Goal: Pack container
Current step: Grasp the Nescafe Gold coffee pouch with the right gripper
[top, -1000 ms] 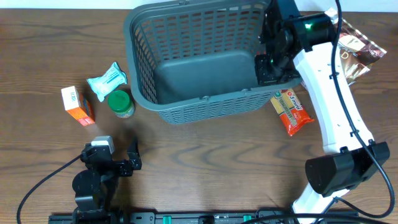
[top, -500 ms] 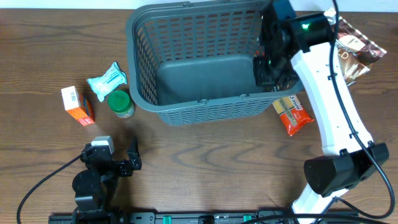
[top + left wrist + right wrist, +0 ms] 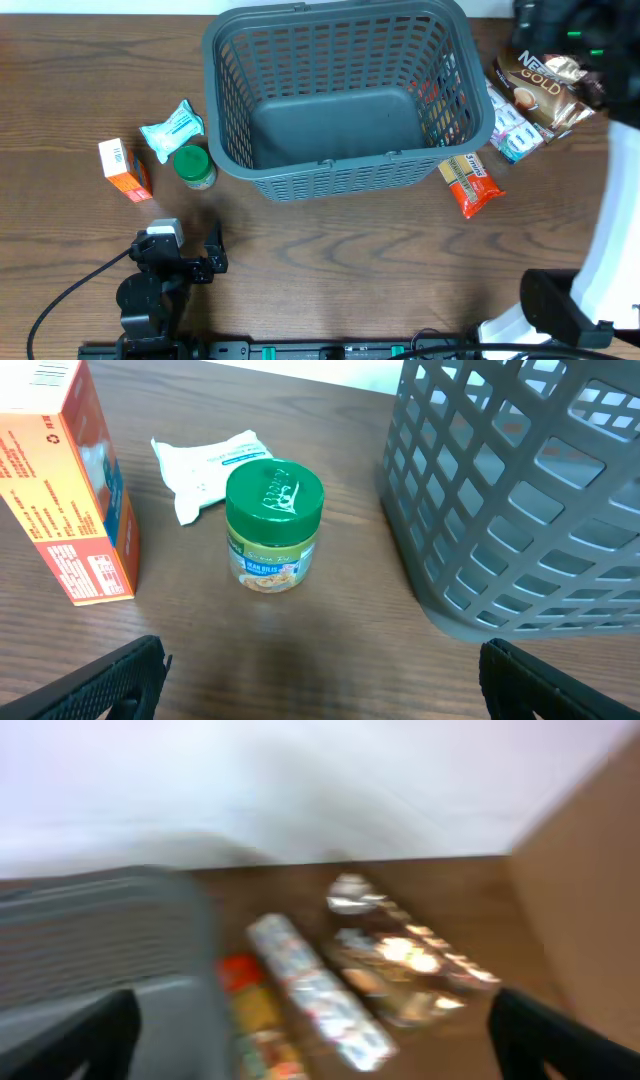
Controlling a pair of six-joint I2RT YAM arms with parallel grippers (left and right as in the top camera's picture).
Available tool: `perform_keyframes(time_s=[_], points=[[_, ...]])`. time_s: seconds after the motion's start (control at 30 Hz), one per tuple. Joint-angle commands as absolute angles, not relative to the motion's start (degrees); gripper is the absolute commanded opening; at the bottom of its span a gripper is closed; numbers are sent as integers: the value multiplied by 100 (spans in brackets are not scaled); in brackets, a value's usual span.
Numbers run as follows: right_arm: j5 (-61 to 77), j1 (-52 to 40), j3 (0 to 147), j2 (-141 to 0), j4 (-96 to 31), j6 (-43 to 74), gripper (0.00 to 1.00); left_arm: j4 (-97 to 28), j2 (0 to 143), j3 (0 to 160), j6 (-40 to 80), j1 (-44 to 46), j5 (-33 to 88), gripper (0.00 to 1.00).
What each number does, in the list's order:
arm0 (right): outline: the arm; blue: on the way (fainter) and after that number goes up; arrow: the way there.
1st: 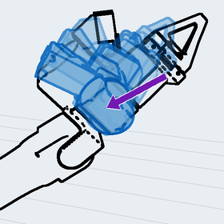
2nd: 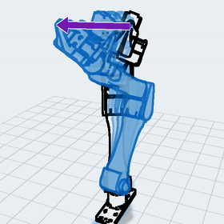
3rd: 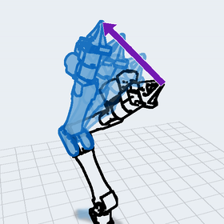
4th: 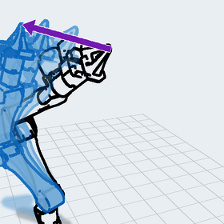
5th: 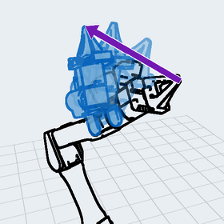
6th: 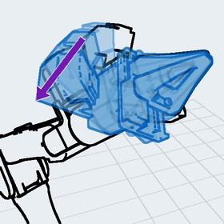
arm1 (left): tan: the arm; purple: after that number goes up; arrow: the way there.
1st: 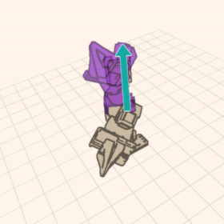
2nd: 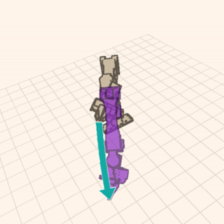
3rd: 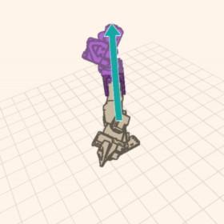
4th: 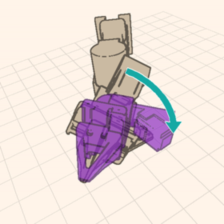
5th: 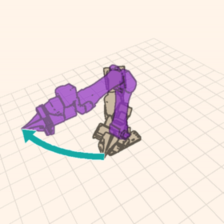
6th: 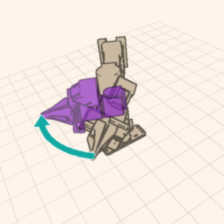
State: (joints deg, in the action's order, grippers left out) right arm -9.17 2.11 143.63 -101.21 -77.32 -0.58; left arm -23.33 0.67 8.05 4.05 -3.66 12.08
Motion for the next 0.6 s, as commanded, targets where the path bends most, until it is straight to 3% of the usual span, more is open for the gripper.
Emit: perform_keyframes(time_s=[0.0, 0.33, 0.57], points=[[-1002, 735, 14239, -10495, -7636, -902, 99, -2346, 27, 692, 309, -395, 1240, 98], [412, 2051, 13998, -11636, -6740, -2327, 99, -2346, 27, 692, 309, -395, 1243, 99], [1470, 2480, 13998, -12610, -6281, -2814, 99, -2346, 27, 692, 309, -395, 1243, 99]])
